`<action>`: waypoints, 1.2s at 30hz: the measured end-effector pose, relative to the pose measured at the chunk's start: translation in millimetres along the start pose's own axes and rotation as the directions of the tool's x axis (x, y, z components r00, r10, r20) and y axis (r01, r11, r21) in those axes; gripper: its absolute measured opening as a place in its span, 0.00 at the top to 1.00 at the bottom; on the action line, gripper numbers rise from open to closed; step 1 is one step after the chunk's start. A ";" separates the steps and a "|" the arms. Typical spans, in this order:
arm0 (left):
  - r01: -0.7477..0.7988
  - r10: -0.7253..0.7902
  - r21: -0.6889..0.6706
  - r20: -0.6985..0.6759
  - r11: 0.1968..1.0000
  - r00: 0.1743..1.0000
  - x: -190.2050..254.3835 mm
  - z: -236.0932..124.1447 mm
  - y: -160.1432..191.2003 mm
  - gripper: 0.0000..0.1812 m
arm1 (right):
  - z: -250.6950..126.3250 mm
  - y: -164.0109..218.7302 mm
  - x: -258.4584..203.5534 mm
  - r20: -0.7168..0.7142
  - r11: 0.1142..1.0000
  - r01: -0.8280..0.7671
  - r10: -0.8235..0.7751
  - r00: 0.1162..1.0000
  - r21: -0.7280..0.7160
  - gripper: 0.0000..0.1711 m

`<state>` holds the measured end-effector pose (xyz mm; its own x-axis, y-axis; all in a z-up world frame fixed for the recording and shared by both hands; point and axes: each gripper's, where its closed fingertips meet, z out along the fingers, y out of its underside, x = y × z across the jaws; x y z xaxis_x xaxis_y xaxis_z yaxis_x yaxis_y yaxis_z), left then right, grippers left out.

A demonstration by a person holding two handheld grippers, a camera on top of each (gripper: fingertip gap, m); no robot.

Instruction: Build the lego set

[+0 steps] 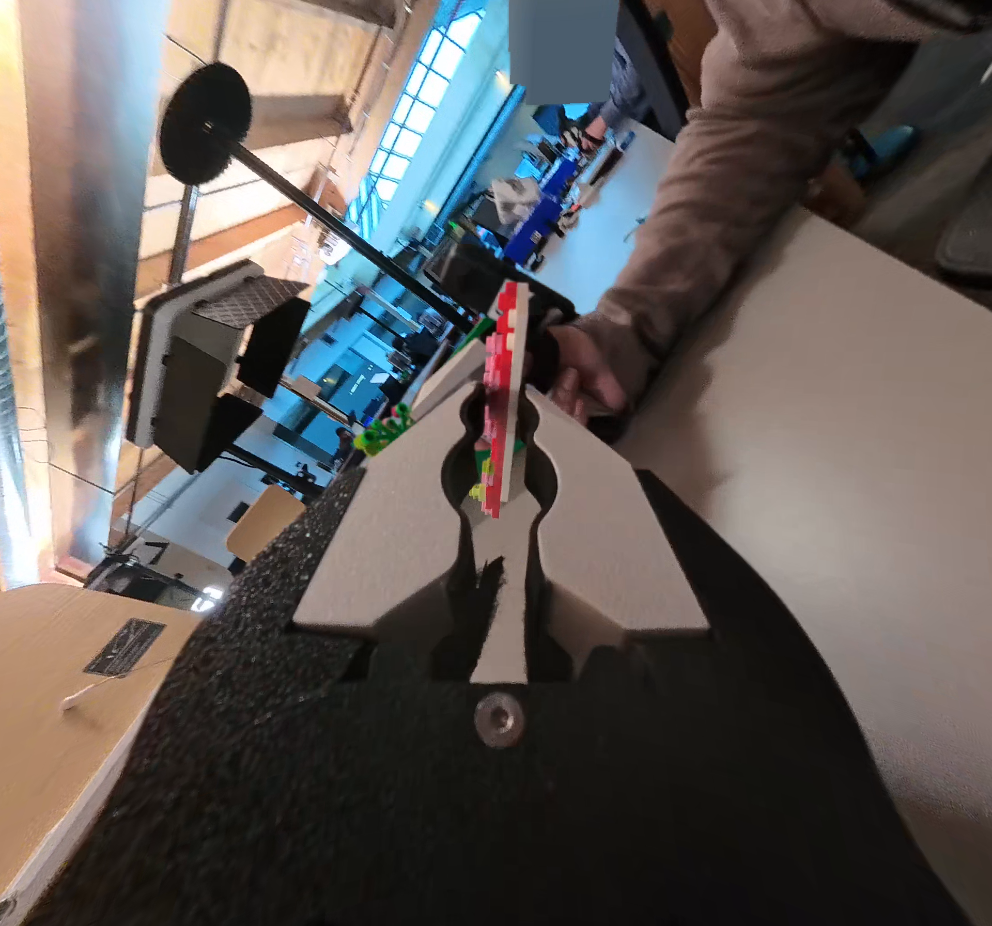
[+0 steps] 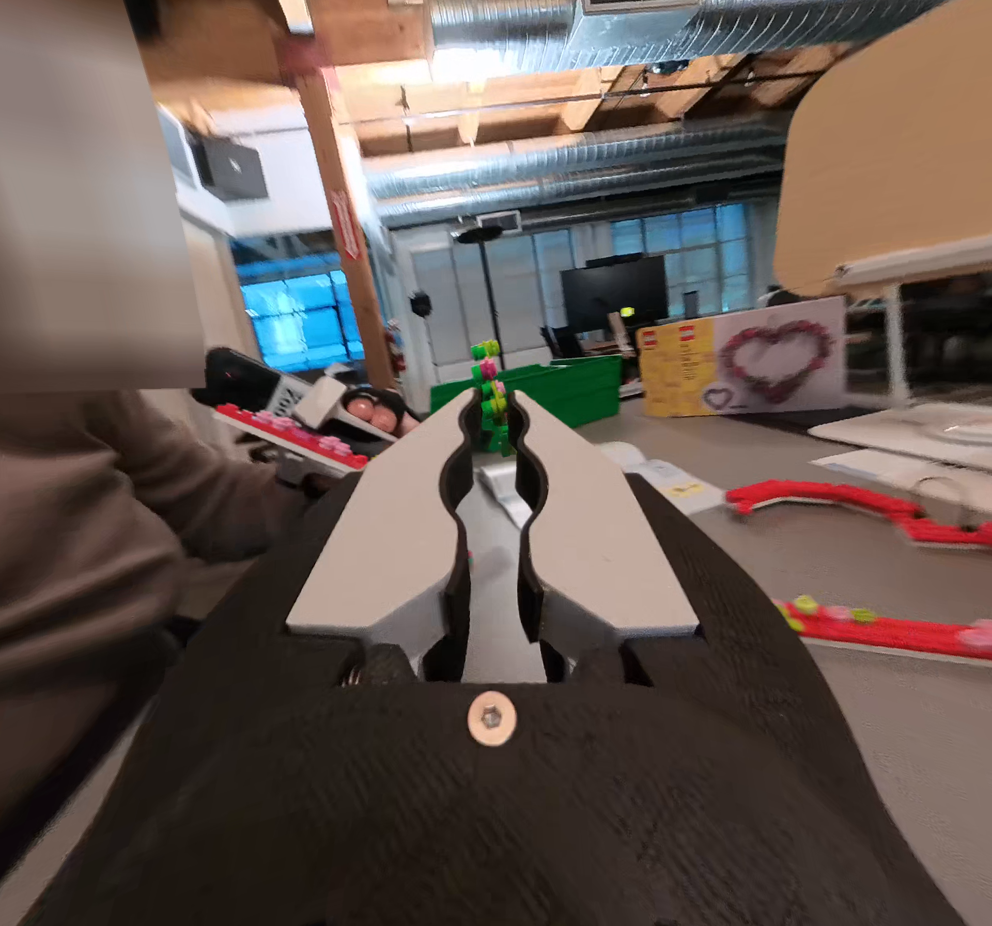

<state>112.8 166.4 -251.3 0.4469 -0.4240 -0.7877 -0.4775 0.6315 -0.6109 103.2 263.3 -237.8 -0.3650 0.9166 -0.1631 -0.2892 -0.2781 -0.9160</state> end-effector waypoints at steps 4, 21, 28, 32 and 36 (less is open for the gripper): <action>0.109 -0.115 0.116 0.042 0.987 0.992 -9.6 -1.9 -20.8 0.96 | 1.6 1.8 -1.9 0.043 0.977 -0.211 0.210 0.977 0.021 0.96; 0.705 -0.749 0.404 -0.068 0.583 0.659 -63.1 -22.3 -14.6 0.95 | 5.5 11.3 0.9 0.069 0.918 -0.397 0.397 0.915 -0.010 0.96; 0.729 -0.792 0.424 -0.042 0.538 0.609 -74.1 -29.5 -4.5 0.95 | 6.2 14.4 5.5 0.048 0.897 -0.442 0.443 0.895 -0.022 0.96; 0.740 -0.819 0.451 -0.033 0.499 0.573 -81.4 -35.6 1.9 0.95 | 6.6 15.7 9.3 0.038 0.884 -0.467 0.468 0.883 -0.020 0.96; 0.742 -0.832 0.462 -0.016 0.486 0.554 -85.5 -38.9 7.6 0.95 | 6.8 16.6 11.1 0.035 0.876 -0.482 0.482 0.876 -0.019 0.96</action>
<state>41.5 182.2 -191.7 0.6331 -0.7709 0.0705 0.4492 0.2918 -0.8444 88.3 266.9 -252.3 -0.4903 0.6583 -0.5712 -0.0608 -0.6796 -0.7311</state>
